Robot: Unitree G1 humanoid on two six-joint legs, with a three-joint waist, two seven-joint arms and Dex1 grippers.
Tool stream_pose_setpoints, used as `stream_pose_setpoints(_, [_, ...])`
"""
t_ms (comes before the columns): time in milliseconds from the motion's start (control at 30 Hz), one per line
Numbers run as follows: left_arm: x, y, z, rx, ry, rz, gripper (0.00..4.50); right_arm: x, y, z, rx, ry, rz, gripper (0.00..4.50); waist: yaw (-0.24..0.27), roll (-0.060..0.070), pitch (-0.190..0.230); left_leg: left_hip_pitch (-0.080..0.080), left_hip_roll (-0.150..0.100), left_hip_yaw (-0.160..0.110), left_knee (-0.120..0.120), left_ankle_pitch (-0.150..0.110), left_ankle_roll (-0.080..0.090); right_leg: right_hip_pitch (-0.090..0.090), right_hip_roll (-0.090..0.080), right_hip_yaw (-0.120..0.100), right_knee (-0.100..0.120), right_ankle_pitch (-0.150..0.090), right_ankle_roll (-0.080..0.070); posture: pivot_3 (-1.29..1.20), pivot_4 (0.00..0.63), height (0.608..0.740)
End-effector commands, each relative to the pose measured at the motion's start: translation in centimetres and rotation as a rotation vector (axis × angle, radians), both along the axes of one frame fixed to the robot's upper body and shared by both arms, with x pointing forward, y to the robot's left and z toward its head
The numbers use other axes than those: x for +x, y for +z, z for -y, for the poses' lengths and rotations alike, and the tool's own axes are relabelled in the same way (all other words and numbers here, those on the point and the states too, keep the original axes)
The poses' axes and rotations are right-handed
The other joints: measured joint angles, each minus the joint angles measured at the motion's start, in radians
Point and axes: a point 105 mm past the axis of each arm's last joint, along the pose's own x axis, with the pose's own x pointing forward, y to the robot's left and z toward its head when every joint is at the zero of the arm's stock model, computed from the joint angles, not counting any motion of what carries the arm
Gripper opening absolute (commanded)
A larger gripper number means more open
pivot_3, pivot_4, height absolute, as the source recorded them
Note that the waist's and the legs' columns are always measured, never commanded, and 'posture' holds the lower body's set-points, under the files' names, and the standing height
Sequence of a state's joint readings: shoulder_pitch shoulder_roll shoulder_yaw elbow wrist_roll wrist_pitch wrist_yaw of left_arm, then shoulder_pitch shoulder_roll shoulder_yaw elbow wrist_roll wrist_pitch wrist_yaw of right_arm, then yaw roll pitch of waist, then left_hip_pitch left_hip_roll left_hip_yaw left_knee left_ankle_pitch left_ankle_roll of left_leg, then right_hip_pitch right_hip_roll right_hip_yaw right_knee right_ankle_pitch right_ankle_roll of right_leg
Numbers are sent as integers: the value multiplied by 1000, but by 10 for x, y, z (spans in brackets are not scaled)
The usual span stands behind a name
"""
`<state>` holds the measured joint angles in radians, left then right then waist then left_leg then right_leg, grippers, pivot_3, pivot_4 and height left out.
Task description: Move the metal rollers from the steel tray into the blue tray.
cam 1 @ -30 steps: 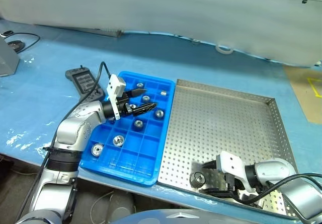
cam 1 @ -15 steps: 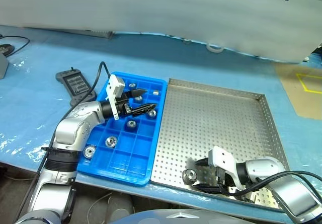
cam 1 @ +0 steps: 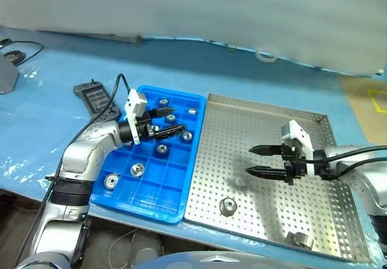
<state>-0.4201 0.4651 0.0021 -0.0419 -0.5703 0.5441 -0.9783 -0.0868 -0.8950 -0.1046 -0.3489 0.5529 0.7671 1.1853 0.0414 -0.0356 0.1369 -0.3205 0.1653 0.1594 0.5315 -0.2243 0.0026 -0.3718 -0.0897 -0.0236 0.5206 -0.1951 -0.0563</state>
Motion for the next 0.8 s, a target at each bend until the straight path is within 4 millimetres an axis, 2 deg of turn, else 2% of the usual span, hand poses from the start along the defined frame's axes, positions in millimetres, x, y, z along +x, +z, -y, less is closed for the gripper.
stream_pose_setpoints(33, [0, 10, -2, -18, -8, 36, 4500, -15, -2, 3, -21, 47, -30, 3732, 13, 2, -1, -9, 0, 1, 2, 1, -1, -9, 0, 0, 0, 1, -1, -53, 150, 740])
stream_pose_setpoints(100, [-1, 11, -1, -25, -12, 38, 4500, -23, -6, 1, -32, 72, -49, 3732, 12, 1, -1, -20, 0, 1, 13, 1, 0, -18, 0, 0, 8, 3, -3, -57, 150, 740])
stream_pose_setpoints(167, [-1, 12, 0, -28, -14, 37, 4500, -29, -8, -1, -44, 94, -63, 3732, 7, 1, -1, -21, -2, 2, 17, -1, 3, -18, -4, 1, 12, 3, -4, -57, 150, 740])
stream_pose_setpoints(233, [-2, 11, -1, -28, -15, 35, 4500, -39, -13, -1, -71, 129, -87, 3732, 6, 2, 0, -15, -3, 3, 17, -6, 9, -12, -5, 1, 9, 0, -8, -60, 150, 740])
stream_pose_setpoints(333, [-3, 11, -2, -24, -15, 33, 4500, -52, -21, -4, -124, 190, -95, 3732, 8, 5, 2, -3, -2, 3, 13, -8, 4, 3, -5, 0, -3, -3, -3, -59, 150, 740])
stream_pose_setpoints(467, [-3, 12, -3, -24, -14, 35, 4500, -46, -33, -11, -189, 209, -5, 3732, 4, 3, 1, 1, -2, 3, 12, -8, 4, 7, -5, 0, -4, -5, 0, -58, 150, 740])
stream_pose_setpoints(567, [-3, 13, -4, -24, -13, 37, 4500, -33, -48, -16, -254, 222, 106, 3732, 1, 1, 0, 0, -2, 4, 11, -7, 4, 5, -5, 0, -1, -1, -6, -56, 150, 740])
stream_pose_setpoints(667, [-3, 14, -5, -21, -12, 38, 4500, -39, -55, -19, -247, 261, 76, 3732, 5, 2, 0, -4, -2, 4, 10, -5, 4, 0, -5, 0, 0, -1, -6, -55, 150, 740])
stream_pose_setpoints(800, [-4, 15, -6, -21, -15, 36, 4500, -51, -74, -7, -288, 323, 12, 3732, 3, 1, -1, -14, -2, 4, 14, -4, 5, -9, -5, 0, 2, 0, -7, -54, 150, 740])
